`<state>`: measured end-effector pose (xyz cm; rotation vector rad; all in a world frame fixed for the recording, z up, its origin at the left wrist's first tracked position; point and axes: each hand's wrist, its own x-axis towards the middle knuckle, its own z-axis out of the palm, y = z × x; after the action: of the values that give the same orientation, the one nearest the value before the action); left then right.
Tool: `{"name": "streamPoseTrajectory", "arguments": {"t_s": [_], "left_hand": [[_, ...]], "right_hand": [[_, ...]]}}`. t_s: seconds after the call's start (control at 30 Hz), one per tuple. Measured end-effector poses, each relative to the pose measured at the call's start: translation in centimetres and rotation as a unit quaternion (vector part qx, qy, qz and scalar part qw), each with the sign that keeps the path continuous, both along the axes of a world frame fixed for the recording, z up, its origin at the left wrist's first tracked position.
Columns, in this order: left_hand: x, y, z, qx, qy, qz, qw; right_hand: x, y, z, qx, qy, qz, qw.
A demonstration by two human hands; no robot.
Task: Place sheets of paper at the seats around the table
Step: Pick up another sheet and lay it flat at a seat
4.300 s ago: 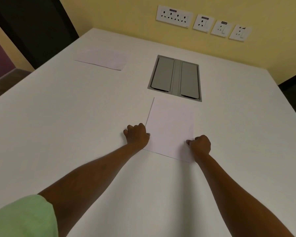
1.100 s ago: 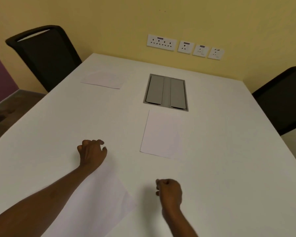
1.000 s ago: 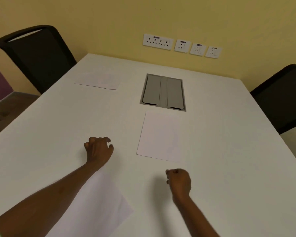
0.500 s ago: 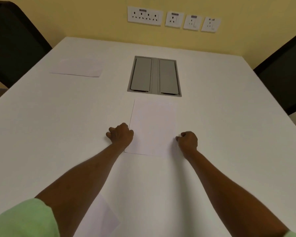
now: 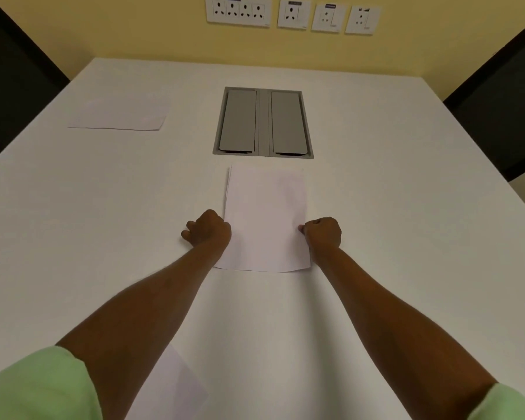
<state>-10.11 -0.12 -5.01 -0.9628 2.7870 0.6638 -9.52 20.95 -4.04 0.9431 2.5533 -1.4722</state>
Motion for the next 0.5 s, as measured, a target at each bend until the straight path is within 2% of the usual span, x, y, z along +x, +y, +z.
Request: {"name": "streamPoseTrajectory", "arguments": {"t_s": [0.2,0.33,0.5], "left_hand": [[0.4,0.2,1.3,-0.020,0.008,0.010,1.000],[1.4,-0.1,3.2,-0.012,0.029,0.003,0.999],[3.7,0.3,6.7,0.049,0.087,0.015,0.995]], "right_hand": [[-0.1,-1.5,0.8,0.020,0.030,-0.017,0.999],[0.6,-1.6,3.0,-0.008,0.063,-0.027,0.998],[2.6,-0.8,7.3,-0.039,0.101,-0.055,0.993]]}}
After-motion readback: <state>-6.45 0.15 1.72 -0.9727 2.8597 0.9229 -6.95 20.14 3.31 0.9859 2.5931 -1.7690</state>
